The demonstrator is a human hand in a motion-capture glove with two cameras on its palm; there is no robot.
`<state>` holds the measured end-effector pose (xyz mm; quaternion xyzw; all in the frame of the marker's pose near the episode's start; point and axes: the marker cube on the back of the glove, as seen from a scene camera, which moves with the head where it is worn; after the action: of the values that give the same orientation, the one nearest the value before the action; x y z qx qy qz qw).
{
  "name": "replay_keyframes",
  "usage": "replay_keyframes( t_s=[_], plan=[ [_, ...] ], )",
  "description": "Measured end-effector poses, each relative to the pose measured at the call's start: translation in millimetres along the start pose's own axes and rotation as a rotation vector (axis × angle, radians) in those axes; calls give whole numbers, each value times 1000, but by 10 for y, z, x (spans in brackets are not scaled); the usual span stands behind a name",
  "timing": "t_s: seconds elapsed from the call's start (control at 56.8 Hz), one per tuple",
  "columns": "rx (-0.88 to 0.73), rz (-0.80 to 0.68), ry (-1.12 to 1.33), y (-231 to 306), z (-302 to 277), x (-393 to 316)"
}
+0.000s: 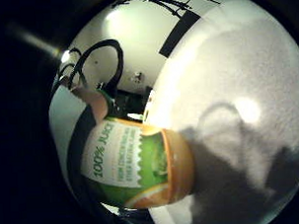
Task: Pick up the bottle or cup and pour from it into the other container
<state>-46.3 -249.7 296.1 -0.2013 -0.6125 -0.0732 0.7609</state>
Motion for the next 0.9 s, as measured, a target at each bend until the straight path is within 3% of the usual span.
replay_keyframes(
  t_s=[0.317, 0.388, 0.423, 0.476, 0.546, 0.617, 0.705, 0.74, 0.793, 0.846, 0.899],
  plan=[
    [20, -140, 53, 354, 52, -673],
    [-97, -304, 174, 480, 34, -842],
    [-128, -295, 250, 545, 55, -951],
    [-75, -246, 352, 548, 145, -1133],
    [-29, -342, 489, 578, 268, -1268],
    [-72, -251, 650, 700, 358, -1409],
    [170, -230, 778, 583, 593, -1553],
    [185, -197, 844, 624, 671, -1605],
    [81, -195, 985, 769, 777, -1657],
    [-105, -321, 1144, 881, 880, -1679],
    [-180, -397, 1271, 939, 1010, -1686]
  ],
)
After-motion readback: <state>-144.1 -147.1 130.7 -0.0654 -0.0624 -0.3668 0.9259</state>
